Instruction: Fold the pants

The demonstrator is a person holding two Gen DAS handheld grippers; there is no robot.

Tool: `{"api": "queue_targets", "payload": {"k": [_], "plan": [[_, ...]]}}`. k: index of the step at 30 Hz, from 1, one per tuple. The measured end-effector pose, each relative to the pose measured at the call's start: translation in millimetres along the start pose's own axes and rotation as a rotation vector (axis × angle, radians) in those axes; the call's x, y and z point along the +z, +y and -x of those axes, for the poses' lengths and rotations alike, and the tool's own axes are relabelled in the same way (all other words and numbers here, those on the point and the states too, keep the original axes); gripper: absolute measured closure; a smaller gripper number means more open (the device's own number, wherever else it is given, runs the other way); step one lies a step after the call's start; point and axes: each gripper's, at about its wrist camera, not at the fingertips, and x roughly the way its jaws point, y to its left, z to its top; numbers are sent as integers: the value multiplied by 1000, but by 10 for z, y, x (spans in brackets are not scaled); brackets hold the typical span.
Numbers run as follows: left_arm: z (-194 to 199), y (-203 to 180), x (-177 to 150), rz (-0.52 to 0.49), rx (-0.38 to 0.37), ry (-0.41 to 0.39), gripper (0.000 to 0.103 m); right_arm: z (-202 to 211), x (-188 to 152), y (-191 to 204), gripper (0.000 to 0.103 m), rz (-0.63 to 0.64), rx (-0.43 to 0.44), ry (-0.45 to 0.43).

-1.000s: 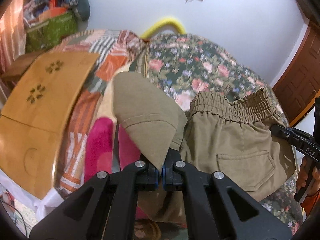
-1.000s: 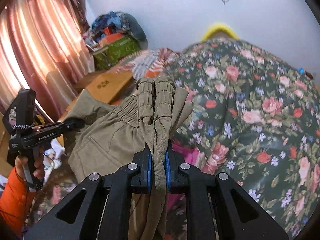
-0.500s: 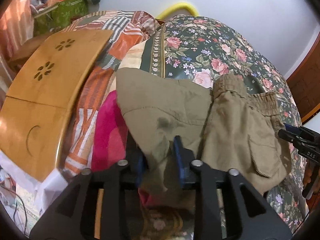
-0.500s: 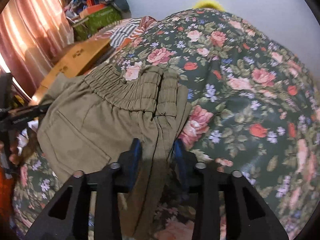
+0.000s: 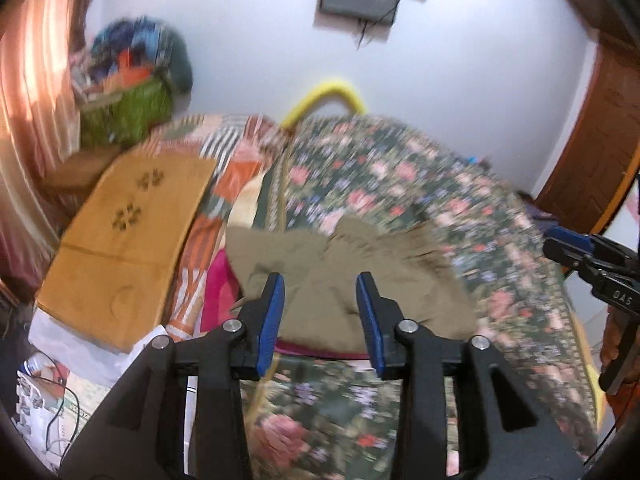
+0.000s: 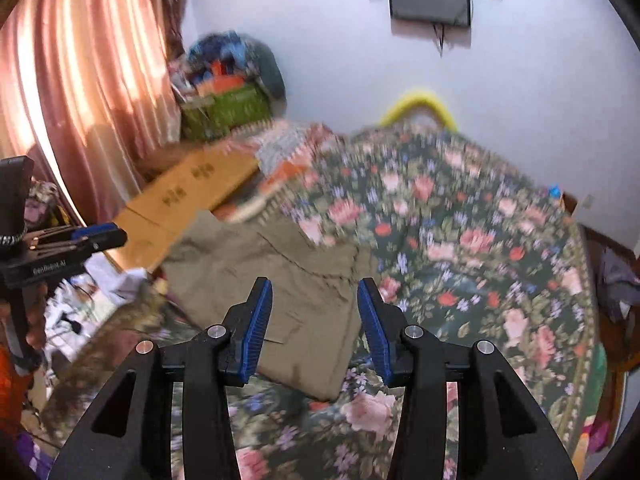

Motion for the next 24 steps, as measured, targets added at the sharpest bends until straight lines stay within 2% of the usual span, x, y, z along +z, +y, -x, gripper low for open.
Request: {"api": "queue_targets", "payload": {"k": [2,4,10,14,18,20,24], "plan": [[293,-154,5,-13,-25,-52,54,339,29,115,57,10,16,-61],[610,-362,-5,-41,-35,-103,53,590,41,197,52,20,21,-117],[1452,-792,-158,-73,-46,-245,47,1493,-53,458,51,33,59,-303],[2016,-1037,-339,-89,-31,-347,42,1969,-195,591,51,32,82,-394],[2386,-1193,-557,-81,-14,-423,40,2313,-377,721,46,44,87,-464],[2513,-1258,-660,-77,2,-450,35,2437,-471,778,39,54,79,-494],[2726,-1383,-882,-89,13,-488,29,2584,-616,877,32,62,73,-534]]}}
